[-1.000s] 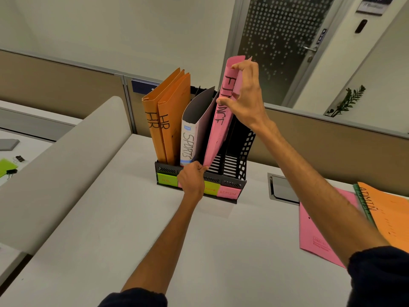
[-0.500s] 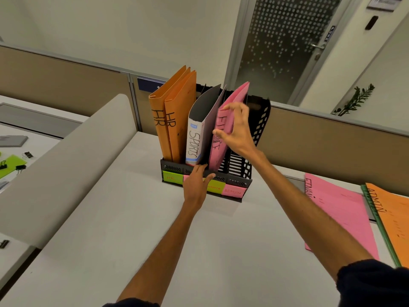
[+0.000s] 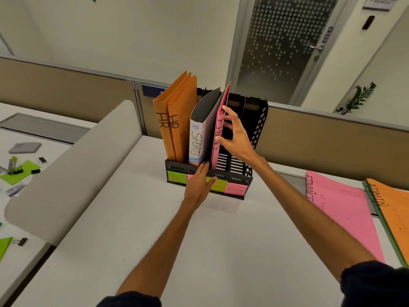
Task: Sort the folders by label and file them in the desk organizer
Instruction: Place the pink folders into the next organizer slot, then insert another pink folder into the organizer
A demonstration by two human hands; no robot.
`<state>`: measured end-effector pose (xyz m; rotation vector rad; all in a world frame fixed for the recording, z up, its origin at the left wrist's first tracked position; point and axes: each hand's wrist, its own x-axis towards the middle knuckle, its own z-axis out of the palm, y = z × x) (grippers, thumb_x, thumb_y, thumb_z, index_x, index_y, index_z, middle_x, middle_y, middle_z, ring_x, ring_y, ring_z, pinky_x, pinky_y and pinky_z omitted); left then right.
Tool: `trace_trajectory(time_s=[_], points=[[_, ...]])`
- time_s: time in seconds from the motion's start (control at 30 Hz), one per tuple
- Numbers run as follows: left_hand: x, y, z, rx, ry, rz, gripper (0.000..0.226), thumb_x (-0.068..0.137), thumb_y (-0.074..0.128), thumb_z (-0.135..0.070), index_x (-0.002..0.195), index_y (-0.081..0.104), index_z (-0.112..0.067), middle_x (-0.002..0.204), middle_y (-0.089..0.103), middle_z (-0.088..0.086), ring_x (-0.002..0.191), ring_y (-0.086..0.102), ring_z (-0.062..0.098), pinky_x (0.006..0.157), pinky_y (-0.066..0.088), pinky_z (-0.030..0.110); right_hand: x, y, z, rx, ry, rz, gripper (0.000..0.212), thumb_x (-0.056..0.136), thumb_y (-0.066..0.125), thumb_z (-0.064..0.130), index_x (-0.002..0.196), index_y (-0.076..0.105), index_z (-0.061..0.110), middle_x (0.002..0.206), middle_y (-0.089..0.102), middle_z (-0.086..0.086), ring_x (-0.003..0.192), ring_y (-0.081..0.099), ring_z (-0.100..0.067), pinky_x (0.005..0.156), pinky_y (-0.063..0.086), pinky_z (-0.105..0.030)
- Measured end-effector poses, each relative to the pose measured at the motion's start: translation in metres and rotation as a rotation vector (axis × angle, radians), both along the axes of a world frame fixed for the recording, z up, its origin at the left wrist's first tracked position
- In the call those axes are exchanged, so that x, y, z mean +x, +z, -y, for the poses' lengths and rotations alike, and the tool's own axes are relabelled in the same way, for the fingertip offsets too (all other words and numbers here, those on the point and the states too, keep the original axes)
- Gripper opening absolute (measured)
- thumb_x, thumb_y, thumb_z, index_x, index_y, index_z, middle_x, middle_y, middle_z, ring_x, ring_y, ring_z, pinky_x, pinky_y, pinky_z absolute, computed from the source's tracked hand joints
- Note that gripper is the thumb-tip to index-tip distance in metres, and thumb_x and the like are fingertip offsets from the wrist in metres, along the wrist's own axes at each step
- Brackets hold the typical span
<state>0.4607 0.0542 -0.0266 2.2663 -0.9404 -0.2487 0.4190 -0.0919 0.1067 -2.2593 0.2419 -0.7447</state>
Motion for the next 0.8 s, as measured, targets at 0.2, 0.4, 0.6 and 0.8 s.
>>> trace_trajectory(time_s=[0.2,0.4,0.6,0.8], points=[[-0.016,0.014,-0.014,-0.045,0.006,0.043,0.06,0.097,0.053,-0.04,0.15,0.032,-0.021,0.154,0.037,0.001,0.136,0.043,0.02,0.105,0.042,0.038,-0.039,0.002,-0.003,0.062,-0.045,-0.108,0.094,0.084,0.069,0.009,0.149,0.01,0.044,0.146,0.042,-0.003,0.128,0.041,-0.007,0.097,0.043,-0.031],[-0.05,0.034,-0.017,-0.108,0.026,0.045,0.059,0.094,0.057,-0.039,0.146,0.036,-0.02,0.148,0.045,0.002,0.133,0.047,0.02,0.103,0.044,0.037,-0.089,0.002,-0.005,0.06,-0.124,-0.217,0.09,0.085,0.069,0.008,0.151,0.013,0.033,0.145,0.044,-0.009,0.133,0.044,-0.021,0.103,0.042,-0.042],[-0.094,0.045,-0.01,-0.125,-0.012,0.037,0.057,0.094,0.057,-0.037,0.144,0.038,-0.016,0.147,0.045,0.004,0.131,0.047,0.022,0.104,0.043,0.038,-0.152,-0.004,0.007,0.156,-0.263,-0.257,0.078,0.089,0.067,0.011,0.15,0.02,0.026,0.143,0.046,-0.012,0.131,0.047,-0.026,0.099,0.044,-0.038],[-0.149,0.044,0.009,-0.136,-0.066,0.03,0.052,0.095,0.057,-0.029,0.141,0.041,-0.013,0.144,0.047,0.005,0.125,0.052,0.023,0.101,0.046,0.037,-0.23,-0.014,0.033,0.202,-0.384,-0.278,0.068,0.09,0.066,0.01,0.147,0.029,0.01,0.136,0.05,-0.017,0.125,0.049,-0.027,0.094,0.044,-0.031]])
